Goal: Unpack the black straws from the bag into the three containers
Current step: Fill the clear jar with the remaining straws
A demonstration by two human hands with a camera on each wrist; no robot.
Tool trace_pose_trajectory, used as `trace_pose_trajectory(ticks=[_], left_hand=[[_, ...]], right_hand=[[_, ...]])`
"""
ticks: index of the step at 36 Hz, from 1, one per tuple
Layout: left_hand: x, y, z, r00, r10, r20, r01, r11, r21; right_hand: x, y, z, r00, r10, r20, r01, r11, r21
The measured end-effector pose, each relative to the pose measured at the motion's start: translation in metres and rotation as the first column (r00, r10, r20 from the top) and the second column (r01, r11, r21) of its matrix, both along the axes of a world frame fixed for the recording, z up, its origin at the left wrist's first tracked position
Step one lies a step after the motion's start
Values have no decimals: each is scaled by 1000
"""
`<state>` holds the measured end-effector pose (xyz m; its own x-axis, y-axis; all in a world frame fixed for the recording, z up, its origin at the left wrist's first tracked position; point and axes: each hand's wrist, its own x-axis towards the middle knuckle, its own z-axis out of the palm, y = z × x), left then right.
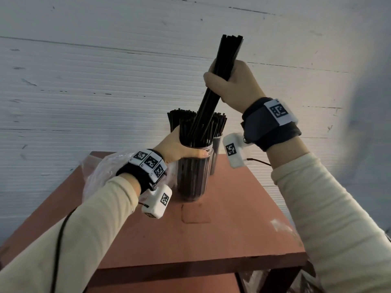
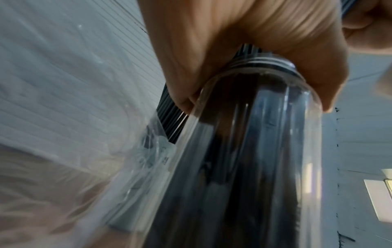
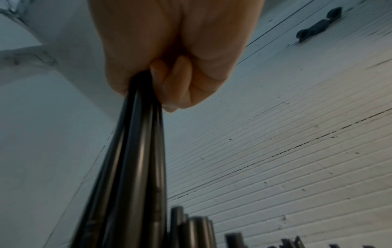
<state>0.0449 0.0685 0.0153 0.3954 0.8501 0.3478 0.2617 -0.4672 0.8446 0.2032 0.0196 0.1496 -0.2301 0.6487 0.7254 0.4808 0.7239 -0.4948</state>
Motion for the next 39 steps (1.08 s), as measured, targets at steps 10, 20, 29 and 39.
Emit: trace_pose_trajectory(ticks=[10,20,29,39], left_hand=[[-4,-4,8,990,1,138,18,990,-137],[-4,0,0,988,-29,152,56,983,-175],[-21,-6,1,952,-144,269,210,949,-235],[-20,-5,2,997,-65,29,67,994,-83]], right_hand=[[-11,11,-10,999,21,29,-21,1000,-5],[-9,17,-18,999,5,45,-5,1000,-10],[3,22,-22,1000,-7,-20,6,999,-35],[4,26,-24,998,-49,-46,47,998,-47]])
